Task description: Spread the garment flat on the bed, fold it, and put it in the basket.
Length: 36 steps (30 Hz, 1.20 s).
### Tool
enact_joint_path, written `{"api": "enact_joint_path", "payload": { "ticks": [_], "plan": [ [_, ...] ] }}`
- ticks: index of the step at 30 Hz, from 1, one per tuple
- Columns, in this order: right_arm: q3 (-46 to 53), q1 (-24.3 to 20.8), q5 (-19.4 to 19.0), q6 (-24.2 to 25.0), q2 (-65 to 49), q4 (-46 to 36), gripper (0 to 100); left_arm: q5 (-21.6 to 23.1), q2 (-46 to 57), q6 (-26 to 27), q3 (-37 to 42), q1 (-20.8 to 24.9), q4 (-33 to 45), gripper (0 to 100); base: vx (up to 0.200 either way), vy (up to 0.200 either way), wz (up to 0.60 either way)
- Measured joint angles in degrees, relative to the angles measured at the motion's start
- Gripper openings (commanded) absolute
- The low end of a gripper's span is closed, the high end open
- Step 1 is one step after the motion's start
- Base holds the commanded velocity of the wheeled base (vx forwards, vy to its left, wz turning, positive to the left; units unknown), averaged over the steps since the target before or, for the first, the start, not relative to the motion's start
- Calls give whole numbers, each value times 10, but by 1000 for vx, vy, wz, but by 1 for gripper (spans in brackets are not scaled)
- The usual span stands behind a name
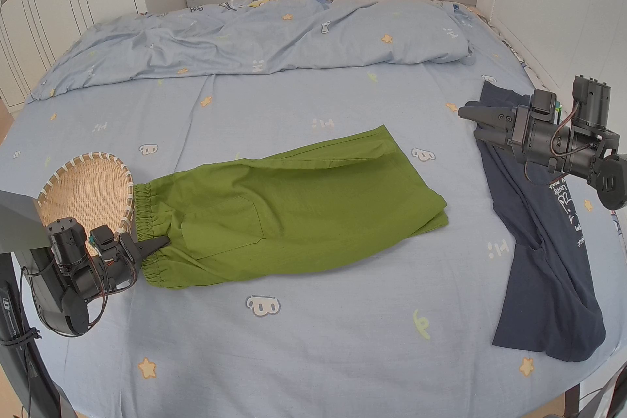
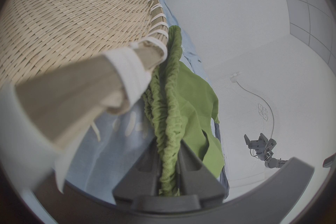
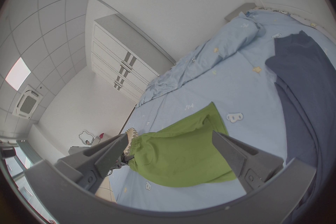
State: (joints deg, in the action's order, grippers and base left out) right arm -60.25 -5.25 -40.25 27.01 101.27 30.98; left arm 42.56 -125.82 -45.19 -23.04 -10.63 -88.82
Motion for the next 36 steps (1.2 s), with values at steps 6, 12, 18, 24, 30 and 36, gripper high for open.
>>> {"api": "enact_joint_path", "payload": {
  "ticks": [6, 12, 18, 24, 30, 36],
  "plan": [
    [-21, 23, 1, -8, 14, -94, 100, 3, 8, -19, -7, 2, 0, 0, 0, 0, 0],
    [-86, 42, 2, -69, 49, -255, 100, 5, 30, -29, -14, 9, 25, 0, 0, 0, 0],
    [-157, 52, -4, -125, 118, -334, 100, 6, 62, -33, -17, 14, 53, 0, 0, 0, 0],
    [-193, 48, -25, -127, 180, -339, 100, 7, 76, -34, -18, 16, 57, 0, 0, 0, 0],
    [-227, 29, -45, -119, 229, -344, 100, 7, 79, -34, -18, 16, 57, 0, 0, 0, 0],
    [-253, 17, -54, -112, 261, -364, 100, 7, 80, -33, -18, 16, 56, 0, 0, 0, 0]
  ]
}}
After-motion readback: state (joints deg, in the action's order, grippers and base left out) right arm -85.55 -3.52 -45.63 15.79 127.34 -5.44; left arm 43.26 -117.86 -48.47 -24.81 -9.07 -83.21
